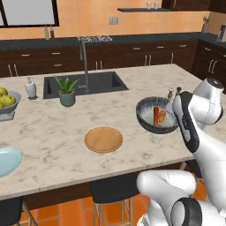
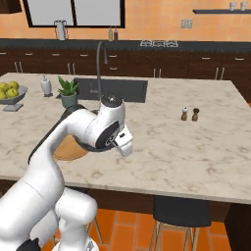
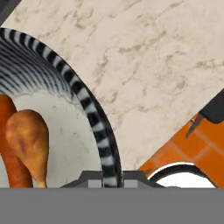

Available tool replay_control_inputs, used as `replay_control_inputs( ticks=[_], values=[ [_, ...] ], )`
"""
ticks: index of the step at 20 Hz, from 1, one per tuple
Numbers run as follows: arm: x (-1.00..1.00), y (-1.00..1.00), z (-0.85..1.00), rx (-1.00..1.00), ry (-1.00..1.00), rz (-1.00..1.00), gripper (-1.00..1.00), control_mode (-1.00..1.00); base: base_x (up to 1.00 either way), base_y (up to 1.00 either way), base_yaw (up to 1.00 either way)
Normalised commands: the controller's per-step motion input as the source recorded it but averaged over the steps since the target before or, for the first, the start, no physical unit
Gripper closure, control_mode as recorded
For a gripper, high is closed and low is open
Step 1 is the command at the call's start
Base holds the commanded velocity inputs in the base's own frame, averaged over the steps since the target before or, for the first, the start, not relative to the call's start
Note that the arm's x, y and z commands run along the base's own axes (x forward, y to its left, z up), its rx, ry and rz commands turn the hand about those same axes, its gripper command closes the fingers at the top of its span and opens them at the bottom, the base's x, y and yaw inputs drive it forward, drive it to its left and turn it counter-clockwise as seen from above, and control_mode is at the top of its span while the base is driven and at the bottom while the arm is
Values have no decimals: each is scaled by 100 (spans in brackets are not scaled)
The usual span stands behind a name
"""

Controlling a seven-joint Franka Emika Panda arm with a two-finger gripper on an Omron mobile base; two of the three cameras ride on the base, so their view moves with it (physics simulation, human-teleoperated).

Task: Pick the chicken drumstick and carrot from their plates and place them in the bowl. Then put the bowl in the fridge.

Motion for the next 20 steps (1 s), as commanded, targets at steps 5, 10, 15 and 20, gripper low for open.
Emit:
replay_control_inputs(
  ticks=[5,10,15,20],
  values=[
    [-43,0,16,0,-24,-3,100,-100,0,0,0],
    [-64,0,16,0,-13,0,100,-100,0,0,0],
    [-67,6,5,0,-2,2,100,-100,0,0,0],
    [0,0,0,0,0,0,100,100,-39,-17,-62]
  ],
)
